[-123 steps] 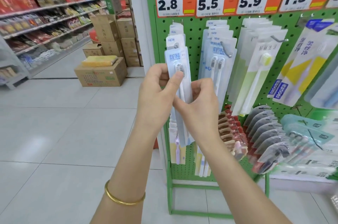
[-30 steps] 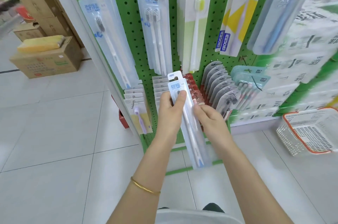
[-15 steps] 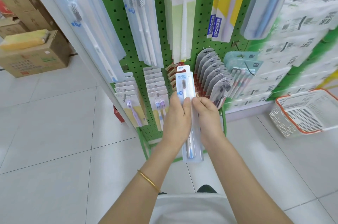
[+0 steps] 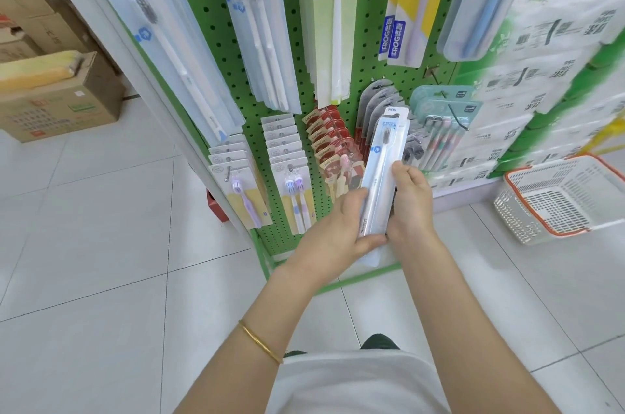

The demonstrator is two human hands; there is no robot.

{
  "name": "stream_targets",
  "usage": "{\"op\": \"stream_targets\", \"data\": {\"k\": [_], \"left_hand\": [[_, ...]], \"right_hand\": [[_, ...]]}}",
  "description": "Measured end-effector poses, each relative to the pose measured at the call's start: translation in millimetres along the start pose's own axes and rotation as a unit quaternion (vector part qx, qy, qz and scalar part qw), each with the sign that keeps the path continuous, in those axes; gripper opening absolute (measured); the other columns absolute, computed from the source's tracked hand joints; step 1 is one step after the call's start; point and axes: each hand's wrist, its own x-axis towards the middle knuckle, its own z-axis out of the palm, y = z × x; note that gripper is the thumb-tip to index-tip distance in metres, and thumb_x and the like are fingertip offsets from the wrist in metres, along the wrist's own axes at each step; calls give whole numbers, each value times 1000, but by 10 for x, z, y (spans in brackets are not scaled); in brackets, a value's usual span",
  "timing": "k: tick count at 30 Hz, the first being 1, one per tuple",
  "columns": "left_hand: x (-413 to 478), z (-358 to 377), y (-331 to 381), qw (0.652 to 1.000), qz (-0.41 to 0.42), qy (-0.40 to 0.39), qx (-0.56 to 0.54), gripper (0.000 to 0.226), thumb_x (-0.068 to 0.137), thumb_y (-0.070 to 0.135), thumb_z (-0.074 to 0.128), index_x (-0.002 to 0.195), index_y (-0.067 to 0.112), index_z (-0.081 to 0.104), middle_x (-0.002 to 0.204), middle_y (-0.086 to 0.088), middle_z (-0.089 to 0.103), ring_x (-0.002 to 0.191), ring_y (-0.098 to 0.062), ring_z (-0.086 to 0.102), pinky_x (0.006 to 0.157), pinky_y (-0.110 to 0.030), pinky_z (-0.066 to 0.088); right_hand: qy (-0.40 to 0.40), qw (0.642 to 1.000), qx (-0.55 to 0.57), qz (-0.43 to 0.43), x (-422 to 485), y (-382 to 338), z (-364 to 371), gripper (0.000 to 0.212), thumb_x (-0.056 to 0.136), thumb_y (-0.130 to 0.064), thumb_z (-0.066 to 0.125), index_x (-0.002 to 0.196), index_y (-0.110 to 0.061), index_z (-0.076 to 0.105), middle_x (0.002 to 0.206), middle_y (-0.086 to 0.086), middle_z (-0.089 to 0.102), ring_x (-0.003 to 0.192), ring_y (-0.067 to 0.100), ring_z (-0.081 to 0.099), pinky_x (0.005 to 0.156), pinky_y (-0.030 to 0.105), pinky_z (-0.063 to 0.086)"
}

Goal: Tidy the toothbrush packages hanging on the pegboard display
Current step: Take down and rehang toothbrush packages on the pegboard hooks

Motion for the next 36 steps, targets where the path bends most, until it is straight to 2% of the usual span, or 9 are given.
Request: {"op": "stream_targets", "data": {"k": [8, 12, 15, 18, 20, 23, 27, 31, 36], "left_hand": [[-33, -118, -7, 996, -25, -79, -30, 102, 74, 40, 77, 148, 23, 9, 147, 2, 27, 128, -13, 38, 100, -24, 36], [-48, -200, -25, 991, -54, -112, -48, 88, 82, 18, 65, 148, 30, 8, 120, -1, 46, 98, -16, 55, 80, -28, 50], [-42, -206, -109, 988, -71, -109, -80, 79, 84, 11, 55, 148, 27, 12, 121, -8, 52, 109, -25, 57, 90, -45, 51], [-46, -179, -150, 986, -87, -89, -110, 60, 89, 5, 50, 142, 20, 26, 116, -4, 59, 104, -21, 61, 93, -43, 50], [-61, -175, -136, 972, -109, -78, -194, 43, 94, 5, 47, 135, 16, 36, 105, 0, 63, 93, -21, 67, 89, -43, 53], [-76, -178, -115, 945, -138, -64, -290, 26, 99, 23, 46, 123, 12, 47, 102, -12, 65, 93, -34, 68, 84, -52, 55], [-61, -251, -113, 970, -142, -16, -196, 56, 91, 60, 37, 109, 12, 60, 107, -15, 67, 100, -34, 64, 90, -51, 50], [-10, -501, -11, 951, -113, 103, -267, 35, 96, 51, 40, 100, 21, 58, 104, -3, 67, 99, -23, 64, 91, -46, 50], [43, -906, 146, 889, -60, 281, -357, 11, 95, 31, 52, 89, 24, 58, 93, -6, 63, 84, -20, 61, 81, -43, 51]], "right_hand": [[-89, 994, 5, 56, 20, -83, -36, 16, 98, -25, 49, 86, -14, 51, 83, 12, 59, 77, 27, 57, 79, 44, 48], [-125, 991, -13, 53, 10, -95, -54, 21, 100, -30, 45, 102, -10, 51, 102, 22, 64, 89, 31, 63, 81, 46, 52], [-143, 988, -55, 8, 1, -81, -64, 5, 95, -8, 52, 91, -11, 51, 96, 14, 61, 87, 26, 61, 71, 39, 54], [-121, 990, -73, -18, 10, -53, -65, 21, 89, 6, 55, 90, -14, 49, 83, 7, 57, 77, 18, 60, 63, 33, 53], [-120, 989, -79, -26, 5, -58, -62, 23, 88, 6, 57, 92, -14, 48, 80, 5, 60, 75, 15, 62, 59, 29, 51], [-144, 986, -82, -34, -10, -88, -68, 21, 88, 5, 58, 95, -14, 52, 77, 4, 63, 72, 13, 65, 59, 28, 53], [-218, 970, -98, -43, -56, -152, -54, 16, 88, 4, 58, 96, -9, 61, 80, 6, 68, 74, 17, 67, 68, 33, 58], [-329, 937, -116, -35, -132, -199, -23, 17, 86, 4, 60, 93, -11, 64, 85, 10, 68, 76, 19, 68, 68, 33, 56], [-405, 903, -141, -31, -215, -199, 61, 22, 83, 4, 63, 82, -18, 67, 84, 3, 70, 78, 17, 66, 72, 36, 54]]}}
